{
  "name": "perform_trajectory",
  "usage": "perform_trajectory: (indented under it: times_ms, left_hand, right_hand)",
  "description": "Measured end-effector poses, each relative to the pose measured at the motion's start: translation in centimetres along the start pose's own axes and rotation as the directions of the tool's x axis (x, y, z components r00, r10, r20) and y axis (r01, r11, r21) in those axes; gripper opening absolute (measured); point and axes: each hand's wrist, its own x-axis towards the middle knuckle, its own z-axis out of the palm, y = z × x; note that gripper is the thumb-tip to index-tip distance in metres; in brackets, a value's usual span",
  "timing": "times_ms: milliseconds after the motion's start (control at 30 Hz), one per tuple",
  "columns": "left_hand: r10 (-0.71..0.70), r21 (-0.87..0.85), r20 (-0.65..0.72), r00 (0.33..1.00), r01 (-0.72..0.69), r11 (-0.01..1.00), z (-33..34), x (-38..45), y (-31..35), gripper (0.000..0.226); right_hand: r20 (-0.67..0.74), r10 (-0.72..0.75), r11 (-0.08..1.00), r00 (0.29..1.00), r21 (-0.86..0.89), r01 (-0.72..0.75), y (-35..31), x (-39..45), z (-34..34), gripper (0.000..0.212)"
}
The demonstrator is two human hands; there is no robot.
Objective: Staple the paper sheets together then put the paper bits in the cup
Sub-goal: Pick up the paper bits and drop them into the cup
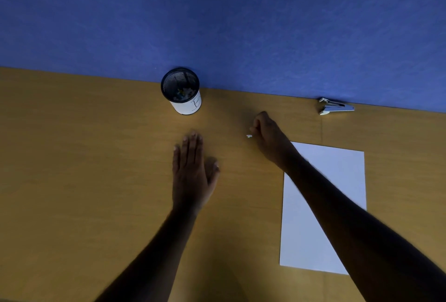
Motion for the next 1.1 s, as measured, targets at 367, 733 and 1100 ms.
perform_trajectory:
  times_ms: [367, 733, 1100]
  left_hand:
    - [0.006, -0.006, -0.016, 1.000, -0.006, 1.000, 0.2, 0.1, -0.2, 0.081]
    - [0.011, -0.017, -0.039, 0.999, -0.012, 1.000, 0.2, 0.0, -0.1, 0.079]
    - [0.010, -0.013, -0.043, 0.999, -0.011, 1.000, 0.2, 0.0, 0.0, 0.080]
  right_hand:
    - [-0.084, 0.063, 0.962, 0.995, 0.272, -0.038, -2.3, 2.3, -2.9, 0.012]
    - [0.059, -0.042, 0.999, 0.997, -0.007, 0.043, 0.3, 0.1, -1.1, 0.018]
    - [0.036, -0.027, 0.999, 0.999, -0.032, 0.028, 0.1, -0.5, -0.5, 0.019]
